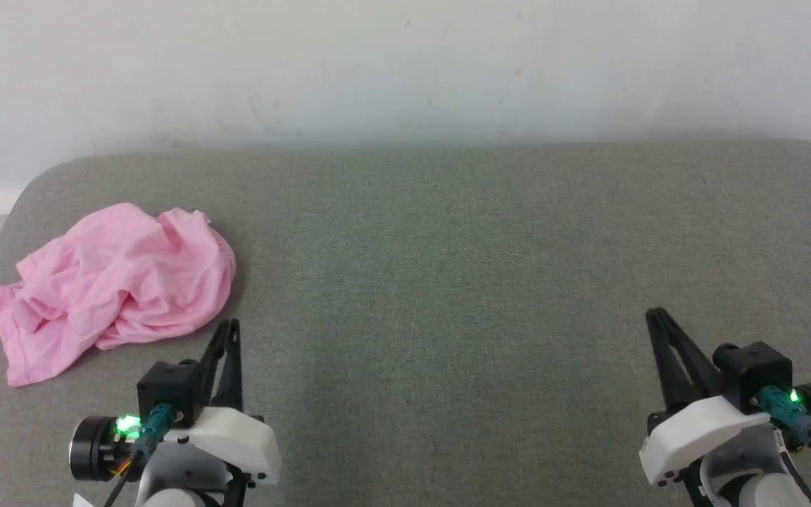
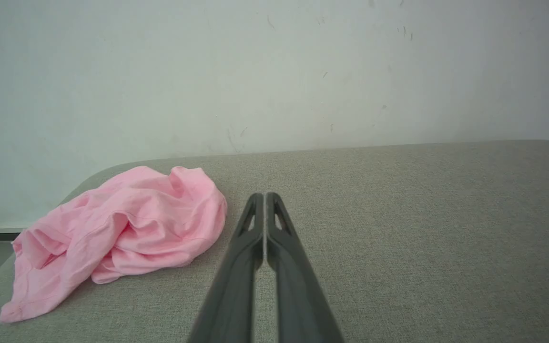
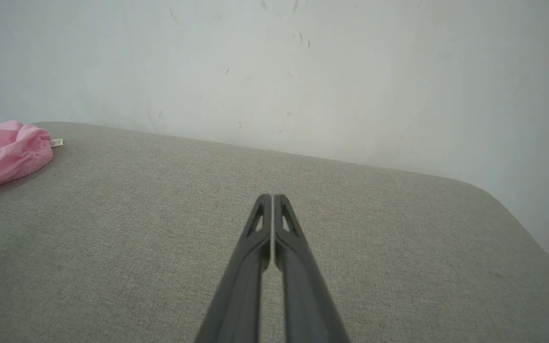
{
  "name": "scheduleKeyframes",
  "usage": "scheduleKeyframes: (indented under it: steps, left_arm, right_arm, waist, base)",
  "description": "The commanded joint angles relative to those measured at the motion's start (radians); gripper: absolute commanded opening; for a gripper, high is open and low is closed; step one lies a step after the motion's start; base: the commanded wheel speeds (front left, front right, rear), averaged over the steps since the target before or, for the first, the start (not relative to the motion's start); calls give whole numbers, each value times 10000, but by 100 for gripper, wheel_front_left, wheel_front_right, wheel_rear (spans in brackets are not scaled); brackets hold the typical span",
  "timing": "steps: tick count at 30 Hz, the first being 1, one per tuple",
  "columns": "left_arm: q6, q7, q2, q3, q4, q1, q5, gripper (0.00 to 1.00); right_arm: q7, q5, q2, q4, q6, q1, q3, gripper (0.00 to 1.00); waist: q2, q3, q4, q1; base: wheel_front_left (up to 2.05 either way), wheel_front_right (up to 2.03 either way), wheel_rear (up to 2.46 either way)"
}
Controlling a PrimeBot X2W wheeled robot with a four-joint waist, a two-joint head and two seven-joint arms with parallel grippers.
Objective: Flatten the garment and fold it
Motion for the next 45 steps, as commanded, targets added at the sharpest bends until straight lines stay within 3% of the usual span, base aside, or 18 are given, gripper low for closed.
scheduleKeyframes:
  steps: [1,25,45]
  left_arm:
    - [1,-2,2,-7,6,1,-2,100]
    - [295,-469,-3,-275,144,123,-323,100]
    - [558,-866,-8,-450,203,293,-596,100]
  right_arm:
    - [-2,4,-4,14,0,2,-1,100]
    - [-469,498,3,297,-4,132,-79,100]
    - [-865,902,8,501,-7,281,-31,100]
  waist:
    - [0,0,0,0]
    - [0,-28,154,0]
    - [0,-41,1128,0]
  base:
    - [0,0,0]
    - [0,0,0]
    - [0,0,0]
